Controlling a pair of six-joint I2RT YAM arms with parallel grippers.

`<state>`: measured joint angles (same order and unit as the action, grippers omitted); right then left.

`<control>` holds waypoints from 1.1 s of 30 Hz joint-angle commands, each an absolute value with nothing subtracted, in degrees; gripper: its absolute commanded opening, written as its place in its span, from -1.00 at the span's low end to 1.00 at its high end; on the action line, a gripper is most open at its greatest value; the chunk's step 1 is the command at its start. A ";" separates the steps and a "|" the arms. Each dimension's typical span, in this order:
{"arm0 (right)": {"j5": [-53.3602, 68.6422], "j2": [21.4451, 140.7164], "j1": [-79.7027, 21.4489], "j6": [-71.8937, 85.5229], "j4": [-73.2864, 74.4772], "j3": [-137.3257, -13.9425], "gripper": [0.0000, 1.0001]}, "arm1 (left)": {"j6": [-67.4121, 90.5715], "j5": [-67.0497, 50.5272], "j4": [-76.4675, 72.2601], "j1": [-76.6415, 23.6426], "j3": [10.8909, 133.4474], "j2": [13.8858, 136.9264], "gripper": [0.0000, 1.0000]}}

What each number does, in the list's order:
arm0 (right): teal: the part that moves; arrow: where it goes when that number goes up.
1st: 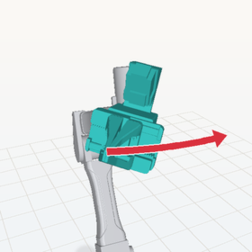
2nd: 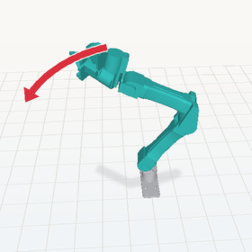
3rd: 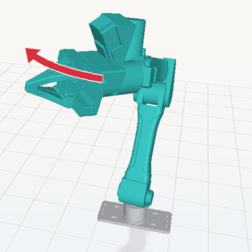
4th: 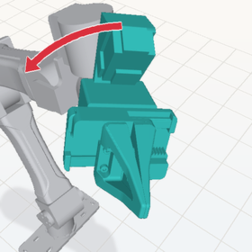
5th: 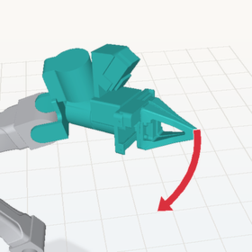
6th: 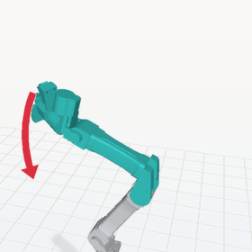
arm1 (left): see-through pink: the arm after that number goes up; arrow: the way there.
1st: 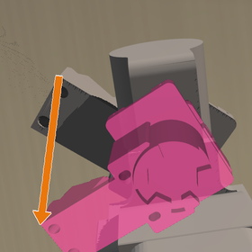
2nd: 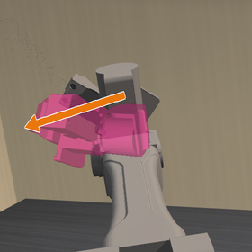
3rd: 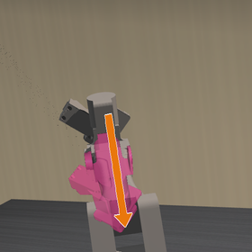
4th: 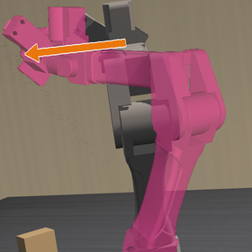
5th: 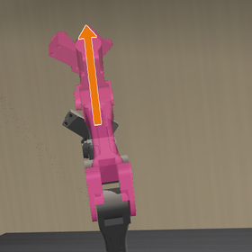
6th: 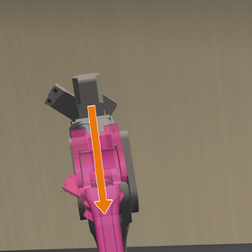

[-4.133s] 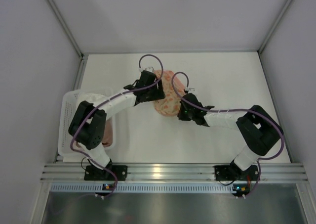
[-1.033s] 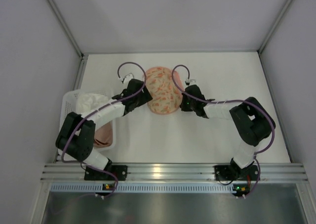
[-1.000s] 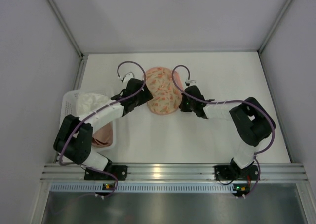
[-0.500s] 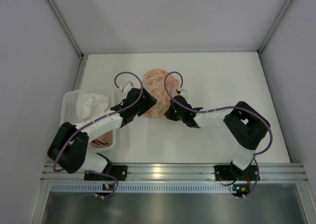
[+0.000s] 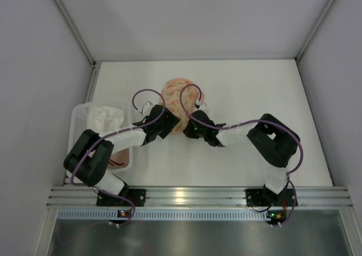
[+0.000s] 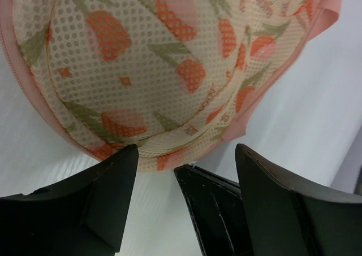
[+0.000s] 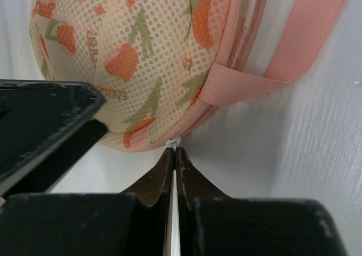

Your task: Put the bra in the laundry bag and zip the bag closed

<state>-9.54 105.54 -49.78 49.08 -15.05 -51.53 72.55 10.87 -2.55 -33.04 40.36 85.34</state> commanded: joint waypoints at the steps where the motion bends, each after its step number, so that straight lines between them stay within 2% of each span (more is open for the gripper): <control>1: -9.93 106.35 -50.98 45.97 -17.93 -54.75 -1.00 | 75.06 9.93 -7.20 -32.96 39.99 88.58 0.51; 6: -8.35 106.61 -50.98 38.60 -15.73 -56.51 -1.00 | 74.53 12.83 -5.20 -32.87 39.99 90.70 0.49; 14: -15.73 105.64 -49.84 29.63 -6.52 -56.51 -1.00 | 73.13 19.67 4.91 -32.43 40.08 86.14 0.50; 21: -16.43 107.14 -44.66 26.02 -5.44 -54.41 -1.00 | 72.42 23.38 7.03 -31.29 39.20 85.16 0.50; 29: -9.77 106.44 -42.28 23.64 -7.29 -53.44 -1.00 | 68.04 20.05 5.10 -30.32 42.89 91.05 0.48; 33: -6.86 105.38 -42.54 24.52 -8.35 -52.39 -1.00 | 56.73 16.44 3.96 -30.23 45.87 92.20 0.42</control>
